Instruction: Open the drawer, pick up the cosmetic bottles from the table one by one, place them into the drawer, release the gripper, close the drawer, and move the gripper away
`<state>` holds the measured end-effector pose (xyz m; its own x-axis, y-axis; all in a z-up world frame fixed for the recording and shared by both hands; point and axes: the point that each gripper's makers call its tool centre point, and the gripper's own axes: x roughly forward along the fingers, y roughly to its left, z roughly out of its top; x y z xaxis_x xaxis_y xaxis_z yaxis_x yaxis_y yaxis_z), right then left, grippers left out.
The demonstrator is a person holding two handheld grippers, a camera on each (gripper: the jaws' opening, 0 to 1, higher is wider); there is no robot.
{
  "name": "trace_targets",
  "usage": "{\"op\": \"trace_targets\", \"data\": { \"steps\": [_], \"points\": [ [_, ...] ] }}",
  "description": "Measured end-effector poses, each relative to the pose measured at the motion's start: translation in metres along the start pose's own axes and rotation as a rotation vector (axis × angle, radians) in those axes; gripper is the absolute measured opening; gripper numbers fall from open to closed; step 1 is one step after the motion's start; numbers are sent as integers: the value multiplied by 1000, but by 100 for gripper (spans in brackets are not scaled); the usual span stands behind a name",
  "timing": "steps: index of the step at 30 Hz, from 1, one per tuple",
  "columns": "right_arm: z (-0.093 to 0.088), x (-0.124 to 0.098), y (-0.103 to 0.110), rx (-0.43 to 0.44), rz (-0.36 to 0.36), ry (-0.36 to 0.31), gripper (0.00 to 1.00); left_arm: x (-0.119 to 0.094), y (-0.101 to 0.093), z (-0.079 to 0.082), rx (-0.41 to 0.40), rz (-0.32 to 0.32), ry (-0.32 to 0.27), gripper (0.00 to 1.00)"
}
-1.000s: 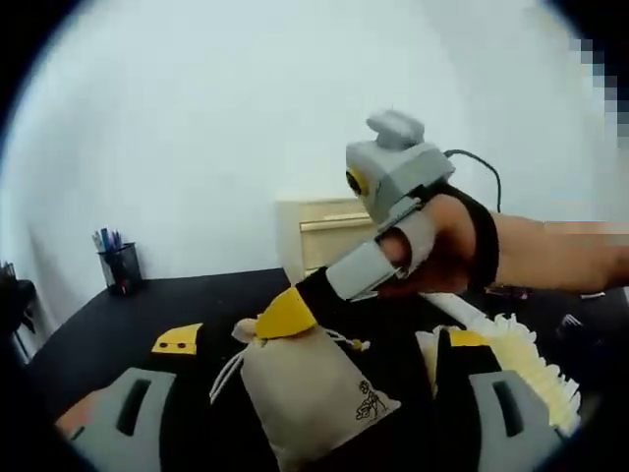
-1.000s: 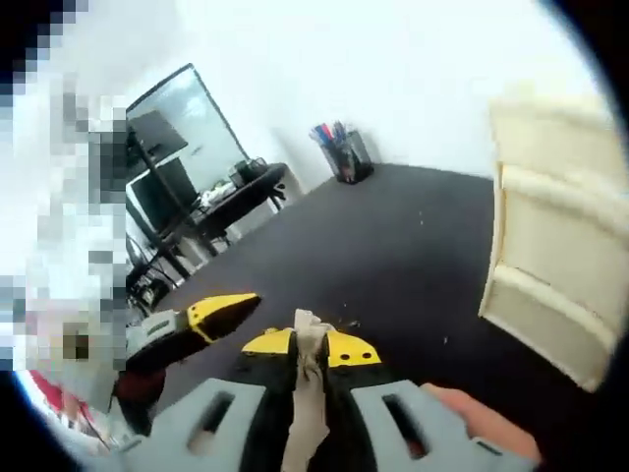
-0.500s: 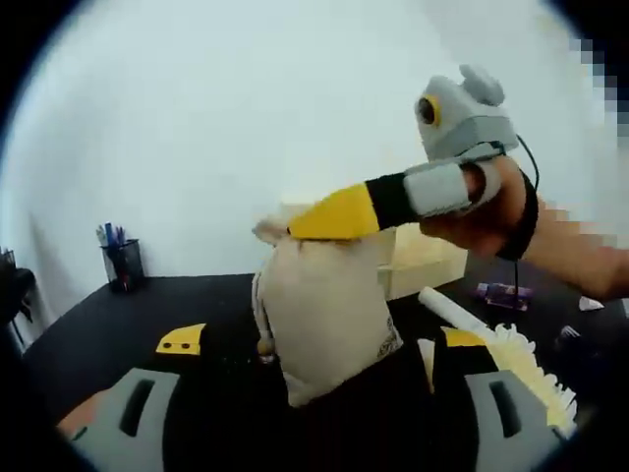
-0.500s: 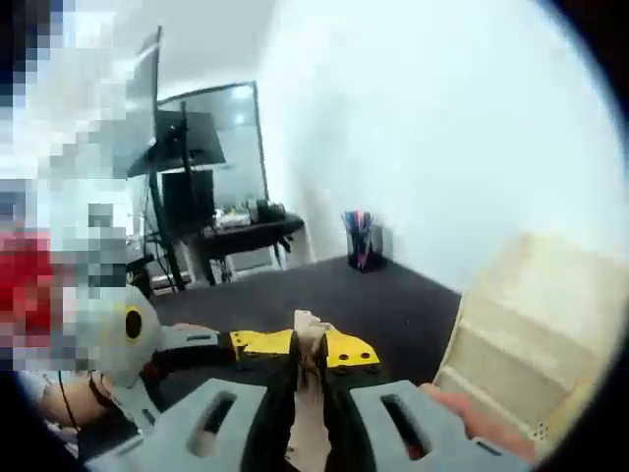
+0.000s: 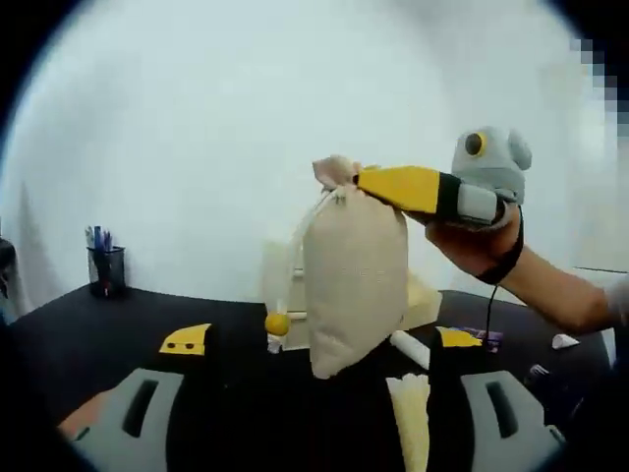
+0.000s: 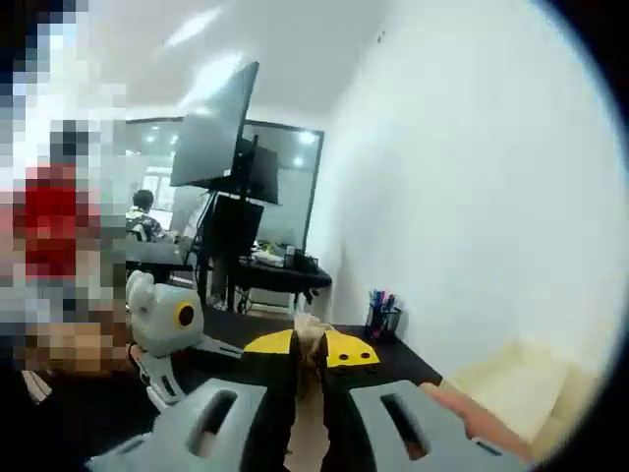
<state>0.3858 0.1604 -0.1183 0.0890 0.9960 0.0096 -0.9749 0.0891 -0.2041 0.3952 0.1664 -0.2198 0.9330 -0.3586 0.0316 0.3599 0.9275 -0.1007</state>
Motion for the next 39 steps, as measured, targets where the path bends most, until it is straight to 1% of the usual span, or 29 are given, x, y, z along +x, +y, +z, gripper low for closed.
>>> {"op": "trace_targets", "data": {
  "steps": [1, 2, 4, 7, 11, 18, 22, 23, 24, 25, 28, 30, 32, 34, 36, 37, 38, 39],
  "points": [
    [-1, 0, 2, 2, 3, 3, 6, 0, -4, 2, 2, -18, -9, 79],
    [-2, 1, 5, -3, -1, 8, 6, 0, -6, 3, 0, -20, -9, 77],
    [-3, 2, 11, -28, 17, 8, 6, 1, -9, 1, 12, -28, -3, 74],
    [-1, 4, 14, -29, 22, -5, 6, 0, -7, 0, 16, -29, 10, 64],
    [-6, 8, 21, -30, 32, -3, 6, -1, -3, 4, 26, -17, 6, 48],
    [-7, 10, 22, -37, 21, 7, 7, 0, -5, 3, 57, -14, 17, 41],
    [-5, 9, 19, -31, 6, 2, 9, -3, -10, 4, 66, -12, 7, 37],
    [-4, 9, 18, -29, 6, 0, 9, -2, -9, 4, 69, -13, 4, 36],
    [-3, 9, 18, -26, 6, 1, 11, -2, -9, 4, 70, -13, 4, 31],
    [-2, 8, 19, -24, 14, 1, 12, -1, -6, 5, 75, 0, 5, 31],
    [2, 5, 20, -35, 15, 3, 12, -2, -6, 8, 81, -9, -6, 31],
    [3, 3, 21, -28, 23, 7, 12, -2, -7, 9, 84, -18, -9, 31],
    [6, 0, 21, 4, 44, 15, 14, -4, -11, 9, 87, -31, -11, 31],
    [11, -4, 20, 25, 51, -4, 16, -5, -13, 7, 90, -36, -6, 30],
    [12, -9, 25, 85, 108, 14, 21, -5, -14, 5, 97, -36, 0, 30],
    [10, -12, 27, 94, 129, 35, 26, -5, -13, 5, 99, -36, 4, 30],
    [4, -13, 27, 87, 139, 64, 28, -5, -13, 4, 102, -36, 7, 30],
    [2, -13, 27, 71, 142, 70, 29, -5, -15, 3, 105, -38, 9, 30]
  ]
}}
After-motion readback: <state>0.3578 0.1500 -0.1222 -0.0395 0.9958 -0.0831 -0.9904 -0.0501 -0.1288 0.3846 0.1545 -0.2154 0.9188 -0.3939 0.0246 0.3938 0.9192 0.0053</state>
